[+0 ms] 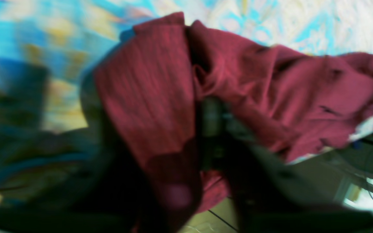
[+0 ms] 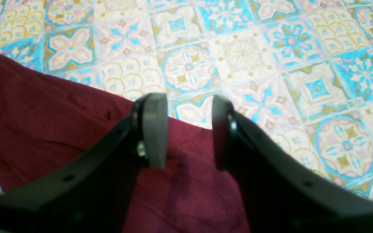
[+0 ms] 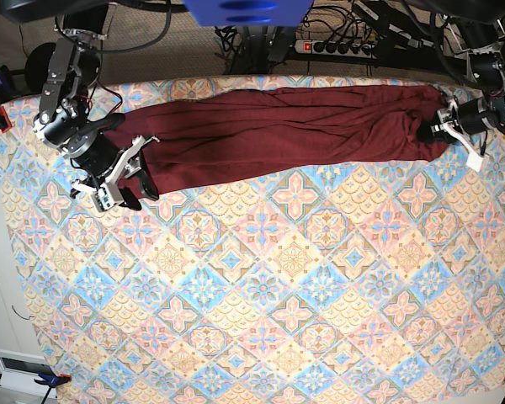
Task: Layout the t-shirt on the table in an organized manner, then fold the t-shirt properly
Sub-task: 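Hold the strip end with the left gripper and adjust the grip, then fold the strip end with the left gripper toward the right gripper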
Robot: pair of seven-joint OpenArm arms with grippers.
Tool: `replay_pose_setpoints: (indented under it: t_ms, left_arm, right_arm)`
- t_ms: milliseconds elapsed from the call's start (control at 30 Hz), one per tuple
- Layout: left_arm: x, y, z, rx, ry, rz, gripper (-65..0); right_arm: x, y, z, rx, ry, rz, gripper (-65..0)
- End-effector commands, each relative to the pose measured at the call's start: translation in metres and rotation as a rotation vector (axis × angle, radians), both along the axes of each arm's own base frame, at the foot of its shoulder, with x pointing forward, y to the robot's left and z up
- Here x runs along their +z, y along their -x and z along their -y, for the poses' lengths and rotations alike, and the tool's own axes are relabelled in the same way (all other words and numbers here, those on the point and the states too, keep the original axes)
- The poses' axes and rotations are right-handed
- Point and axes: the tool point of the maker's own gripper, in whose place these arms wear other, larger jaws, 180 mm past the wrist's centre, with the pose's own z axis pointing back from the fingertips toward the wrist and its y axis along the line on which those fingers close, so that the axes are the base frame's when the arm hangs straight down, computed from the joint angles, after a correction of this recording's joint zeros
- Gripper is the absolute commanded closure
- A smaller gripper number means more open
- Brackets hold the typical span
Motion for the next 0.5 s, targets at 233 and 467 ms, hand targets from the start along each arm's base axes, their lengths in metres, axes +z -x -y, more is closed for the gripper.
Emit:
replay_pose_setpoints:
  t_ms: [233,467]
  left_arm:
    - [0.027,-0.018,-0.030,0.043,-0.040,0.079,0.0]
    - [0.070,-0.036,-0.087,0.160,-0.139,0.185,0.0]
  right_arm:
    - [0.015,-0.006,0.001,0.007,-0.010,0.051,-22.1]
    - [0.015,-0.006,0.001,0.007,-0.010,0.051,-22.1]
